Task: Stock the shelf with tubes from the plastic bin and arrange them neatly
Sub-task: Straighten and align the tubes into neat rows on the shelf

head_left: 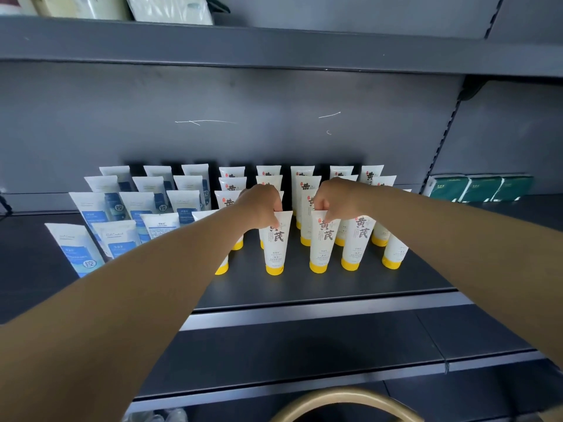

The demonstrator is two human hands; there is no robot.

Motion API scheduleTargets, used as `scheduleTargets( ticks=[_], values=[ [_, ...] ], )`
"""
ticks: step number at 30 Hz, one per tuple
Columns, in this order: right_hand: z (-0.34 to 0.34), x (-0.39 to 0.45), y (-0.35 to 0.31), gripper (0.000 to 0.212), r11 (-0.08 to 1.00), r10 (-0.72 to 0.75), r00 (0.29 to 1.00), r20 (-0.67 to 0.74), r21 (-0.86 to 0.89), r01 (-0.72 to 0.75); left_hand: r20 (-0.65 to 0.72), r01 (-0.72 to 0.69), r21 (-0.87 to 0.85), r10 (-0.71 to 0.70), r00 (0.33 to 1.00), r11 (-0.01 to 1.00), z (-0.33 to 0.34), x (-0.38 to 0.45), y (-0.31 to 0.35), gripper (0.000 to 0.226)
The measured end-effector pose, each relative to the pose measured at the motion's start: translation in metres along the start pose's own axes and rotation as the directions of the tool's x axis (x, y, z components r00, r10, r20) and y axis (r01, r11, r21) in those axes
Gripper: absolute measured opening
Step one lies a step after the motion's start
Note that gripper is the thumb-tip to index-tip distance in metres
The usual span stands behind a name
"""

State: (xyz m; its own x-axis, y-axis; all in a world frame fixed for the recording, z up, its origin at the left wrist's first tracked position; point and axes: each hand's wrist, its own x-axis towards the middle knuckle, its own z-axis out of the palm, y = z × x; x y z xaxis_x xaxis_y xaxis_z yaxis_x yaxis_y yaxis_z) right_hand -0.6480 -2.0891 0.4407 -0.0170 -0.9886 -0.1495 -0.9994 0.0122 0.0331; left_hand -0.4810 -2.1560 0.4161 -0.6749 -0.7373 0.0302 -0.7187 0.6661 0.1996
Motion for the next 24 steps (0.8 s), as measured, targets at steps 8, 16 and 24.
scheduleTargets(
  ticks=[8, 16, 24],
  values=[
    [-0.001, -0.002, -0.002, 0.017, 0.999, -0.021, 0.999, -0.030, 0.025, 0.022, 0.018, 0.041, 0.025, -0.041, 0.999, 0.999, -0.004, -0.002, 0.001, 0.039],
    [-0.022, -0.009, -0.005, 0.026, 0.995, -0.091, 0.988, -0.122, 0.037, 0.096, 0.022, 0.102, 0.097, -0.104, 0.994, 0.990, -0.008, -0.006, 0.005, 0.044],
    [-0.023, -0.006, -0.015, 0.026, 0.980, -0.196, 0.971, -0.140, -0.003, 0.198, -0.032, 0.189, 0.022, -0.188, 0.982, 0.982, -0.029, -0.024, -0.005, 0.046]
  ],
)
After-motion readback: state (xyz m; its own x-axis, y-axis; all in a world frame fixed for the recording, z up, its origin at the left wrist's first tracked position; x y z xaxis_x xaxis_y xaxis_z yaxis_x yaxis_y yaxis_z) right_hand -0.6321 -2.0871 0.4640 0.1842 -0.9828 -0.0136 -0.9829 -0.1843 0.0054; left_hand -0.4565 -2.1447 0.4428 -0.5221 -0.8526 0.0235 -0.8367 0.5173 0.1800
